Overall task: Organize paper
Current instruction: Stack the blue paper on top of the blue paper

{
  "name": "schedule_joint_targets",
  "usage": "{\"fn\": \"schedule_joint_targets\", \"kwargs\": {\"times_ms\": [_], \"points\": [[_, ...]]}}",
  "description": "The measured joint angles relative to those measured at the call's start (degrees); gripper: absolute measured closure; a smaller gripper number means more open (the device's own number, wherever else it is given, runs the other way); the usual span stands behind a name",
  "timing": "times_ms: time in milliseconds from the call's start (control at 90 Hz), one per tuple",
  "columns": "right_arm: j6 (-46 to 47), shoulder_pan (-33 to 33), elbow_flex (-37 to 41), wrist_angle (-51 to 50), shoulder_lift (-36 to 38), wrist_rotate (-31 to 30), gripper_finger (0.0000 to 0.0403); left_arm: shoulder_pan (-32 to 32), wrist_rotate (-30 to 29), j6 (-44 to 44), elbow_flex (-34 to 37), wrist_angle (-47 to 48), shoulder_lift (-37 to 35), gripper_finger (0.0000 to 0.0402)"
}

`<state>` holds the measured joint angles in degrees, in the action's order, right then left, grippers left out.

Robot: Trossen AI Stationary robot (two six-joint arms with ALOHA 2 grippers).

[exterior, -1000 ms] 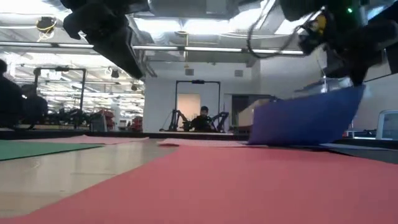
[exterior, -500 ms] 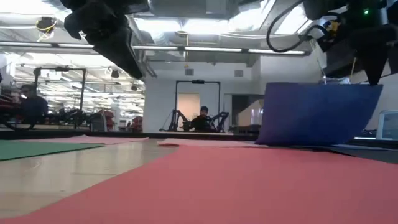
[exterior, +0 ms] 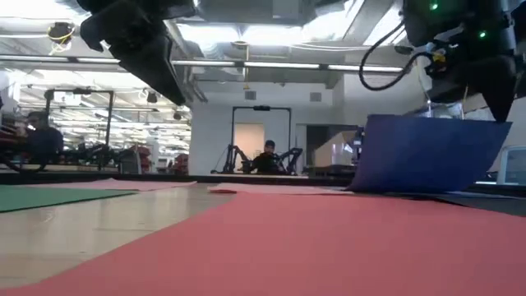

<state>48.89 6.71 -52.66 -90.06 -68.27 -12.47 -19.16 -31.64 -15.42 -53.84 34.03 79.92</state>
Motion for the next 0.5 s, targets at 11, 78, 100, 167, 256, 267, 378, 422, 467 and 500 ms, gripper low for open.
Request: {"fn": "schedule_joint_targets", "kwargs": {"times_ms": [11,78,100,167,256,267,378,422,467,500], "points": [[0.04,0.33,0.0,0.01,0.0,-0.09,0.0403,0.0,0.0,0.0,0.0,-0.01,0.0,0.0402],[0.43,2.06,0.0,0.07,-0.02,-0.34,0.0403,0.0,0.0,-0.37,0.0,0.01,0.0,0.0402],[0.51,2.58,0.0,0.05,-0.02,-0.36,0.0403,0.0,-0.01,-0.57,0.0,0.01,0.0,0.0402],[0.51,3.89,0.0,0.04,-0.02,-0.08,0.0403,0.0,-0.01,-0.77,0.0,0.04,0.0,0.0402],[0.59,5.05,-0.01,0.04,-0.02,0.03,0.0403,-0.32,0.0,-0.87,0.0,0.04,0.0,0.0402],[0.64,5.2,-0.02,0.04,-0.02,0.06,0.0403,-0.34,-0.02,-0.87,0.0,0.04,0.0,0.0402],[1.56,6.82,-0.02,0.04,-0.02,-0.02,0.0403,-0.52,-0.02,-1.19,0.0,0.08,0.0,0.0402],[1.94,7.92,-0.02,0.04,-0.02,-0.21,0.0403,-0.73,-0.04,-1.31,0.0,0.06,0.0,0.0402],[2.05,9.25,-0.02,0.04,-0.02,-0.6,0.0403,-0.91,-0.07,-1.37,0.0,0.06,0.02,0.0402],[2.05,10.24,-0.02,0.04,-0.02,-0.84,0.0403,-1.06,-0.08,-1.71,0.0,0.06,0.0,0.0402]]}}
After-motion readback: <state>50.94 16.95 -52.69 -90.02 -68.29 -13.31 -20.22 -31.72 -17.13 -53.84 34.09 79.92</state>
